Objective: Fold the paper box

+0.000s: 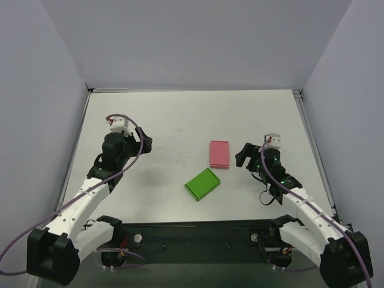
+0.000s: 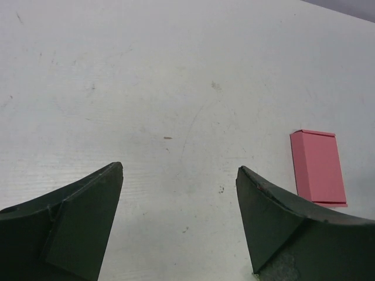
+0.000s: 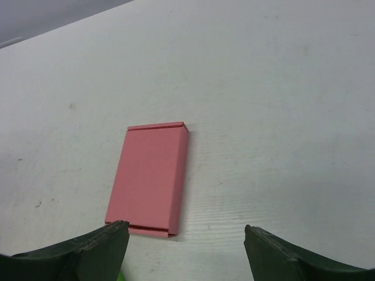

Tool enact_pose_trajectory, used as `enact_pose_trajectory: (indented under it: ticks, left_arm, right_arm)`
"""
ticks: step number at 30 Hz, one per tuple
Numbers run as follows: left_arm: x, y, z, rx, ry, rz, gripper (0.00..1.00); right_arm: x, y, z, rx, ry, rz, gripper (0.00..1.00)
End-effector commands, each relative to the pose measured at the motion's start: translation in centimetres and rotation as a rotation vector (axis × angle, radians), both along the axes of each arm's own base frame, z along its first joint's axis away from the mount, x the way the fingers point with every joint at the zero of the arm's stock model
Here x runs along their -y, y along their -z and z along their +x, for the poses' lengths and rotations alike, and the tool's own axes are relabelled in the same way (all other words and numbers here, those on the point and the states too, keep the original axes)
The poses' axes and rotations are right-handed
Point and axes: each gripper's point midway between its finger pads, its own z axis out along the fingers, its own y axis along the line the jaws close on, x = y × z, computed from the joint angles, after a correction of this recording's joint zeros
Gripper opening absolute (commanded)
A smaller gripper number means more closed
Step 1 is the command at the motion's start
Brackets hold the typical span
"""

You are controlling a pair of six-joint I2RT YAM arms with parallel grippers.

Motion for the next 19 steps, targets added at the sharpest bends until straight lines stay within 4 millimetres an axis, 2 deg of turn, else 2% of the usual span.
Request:
enact_pose_trajectory:
  ticks: [1, 2, 3, 4, 5, 7, 13, 19]
  left_arm:
    - [-2.6, -2.8, -1.9, 0.021, -0.091, 0.036, 0.90]
    - [-2.9, -3.5, -2.1, 0.031, -0.107, 0.035, 0.91]
    - [-3.1, -4.4, -2.5, 0.047, -0.106, 0.038, 0.91]
    - [-3.3, -3.9, -3.0, 0.020, -0.112, 0.046, 0.95]
    - [-3.4, -4.1, -3.2, 0.014, -0.119, 0.043, 0.96]
    - [-3.3, -4.5, -3.6, 0.004, -0.103, 0.046, 0.96]
    - [-3.6, -5.8, -4.2, 0.022, -0.103, 0.056, 0.96]
    - [-3.6, -6.0, -4.4, 0.022, -0.092, 0.065, 0.96]
  right_arm:
    - [3.0, -3.8, 0.2, 0.050, 0.084, 0.015, 0.82]
    - [3.6, -5.0, 0.2, 0.082, 0.100, 0.018, 0.82]
    - [4.3, -5.3, 0.1, 0.088, 0.120, 0.013, 0.82]
    - [5.2, -5.2, -0.2, 0.082, 0.148, -0.013, 0.82]
    - [5.6, -6.1, -0.3, 0.107, 0.155, -0.013, 0.82]
    - [6.4, -6.6, -0.6, 0.119, 0.178, -0.026, 0.82]
    - [7.1, -7.9, -1.2, 0.164, 0.195, -0.038, 0.82]
    - [7.0, -8.2, -1.3, 0.176, 0.184, -0.037, 0.82]
